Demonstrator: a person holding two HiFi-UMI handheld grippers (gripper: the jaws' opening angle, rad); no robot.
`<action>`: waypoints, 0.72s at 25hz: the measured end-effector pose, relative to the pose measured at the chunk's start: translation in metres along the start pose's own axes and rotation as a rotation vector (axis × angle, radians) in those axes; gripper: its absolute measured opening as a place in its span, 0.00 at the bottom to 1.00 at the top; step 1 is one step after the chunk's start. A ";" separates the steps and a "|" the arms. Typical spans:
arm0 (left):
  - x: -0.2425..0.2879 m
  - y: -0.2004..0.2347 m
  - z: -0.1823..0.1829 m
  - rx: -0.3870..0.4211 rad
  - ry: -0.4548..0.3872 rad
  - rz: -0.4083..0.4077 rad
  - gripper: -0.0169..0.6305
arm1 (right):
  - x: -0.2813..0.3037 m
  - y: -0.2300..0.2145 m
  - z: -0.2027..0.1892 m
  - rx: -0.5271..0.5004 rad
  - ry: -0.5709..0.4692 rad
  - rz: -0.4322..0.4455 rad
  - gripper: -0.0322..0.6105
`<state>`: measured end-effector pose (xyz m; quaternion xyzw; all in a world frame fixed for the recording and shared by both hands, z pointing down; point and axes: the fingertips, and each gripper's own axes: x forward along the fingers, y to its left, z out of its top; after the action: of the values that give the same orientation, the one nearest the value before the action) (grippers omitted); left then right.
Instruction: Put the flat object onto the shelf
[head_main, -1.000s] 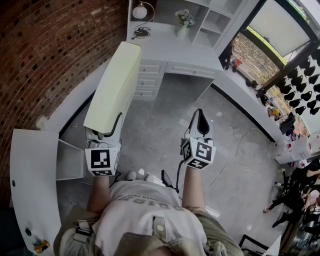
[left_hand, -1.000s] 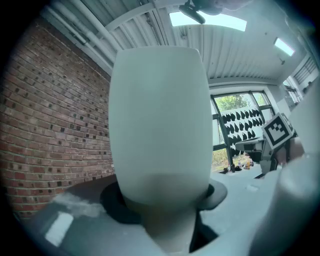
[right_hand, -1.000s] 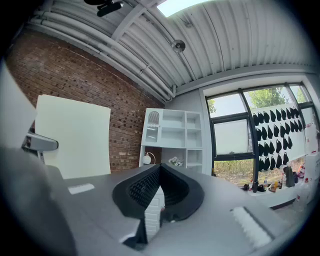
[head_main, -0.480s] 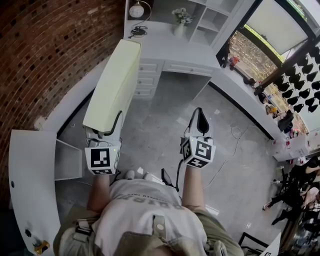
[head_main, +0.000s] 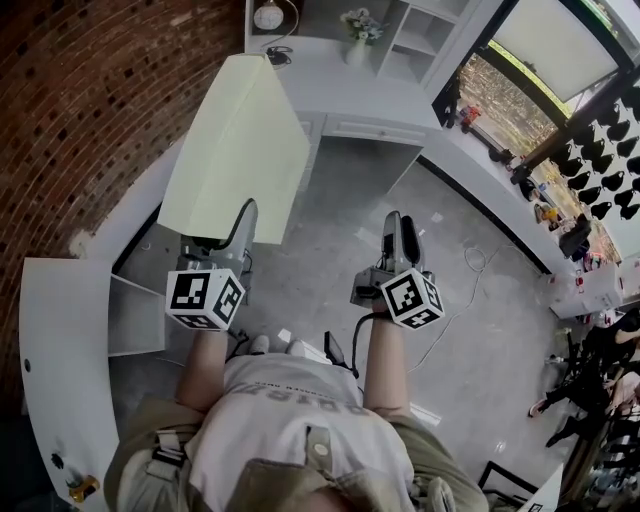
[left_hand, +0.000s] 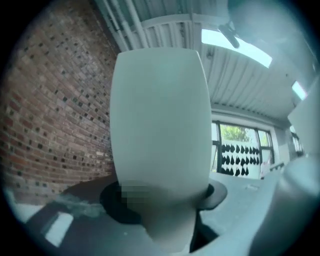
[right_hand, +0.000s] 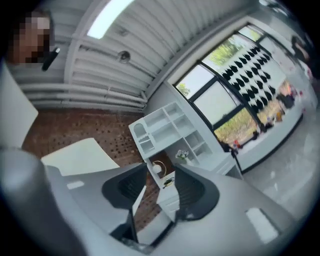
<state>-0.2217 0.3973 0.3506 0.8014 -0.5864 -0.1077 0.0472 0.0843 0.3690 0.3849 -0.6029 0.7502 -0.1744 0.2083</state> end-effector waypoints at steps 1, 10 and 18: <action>0.005 -0.003 -0.002 -0.079 -0.014 -0.012 0.43 | -0.002 -0.007 -0.005 0.093 0.005 0.014 0.37; 0.052 -0.051 -0.034 -0.594 -0.071 -0.066 0.43 | -0.021 -0.050 -0.051 0.498 0.110 0.020 0.59; 0.080 -0.100 -0.069 -0.853 -0.072 -0.095 0.43 | -0.020 -0.070 -0.063 0.659 0.190 0.088 0.76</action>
<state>-0.0896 0.3490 0.3878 0.7319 -0.4532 -0.3704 0.3490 0.1134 0.3742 0.4771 -0.4515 0.6948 -0.4533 0.3284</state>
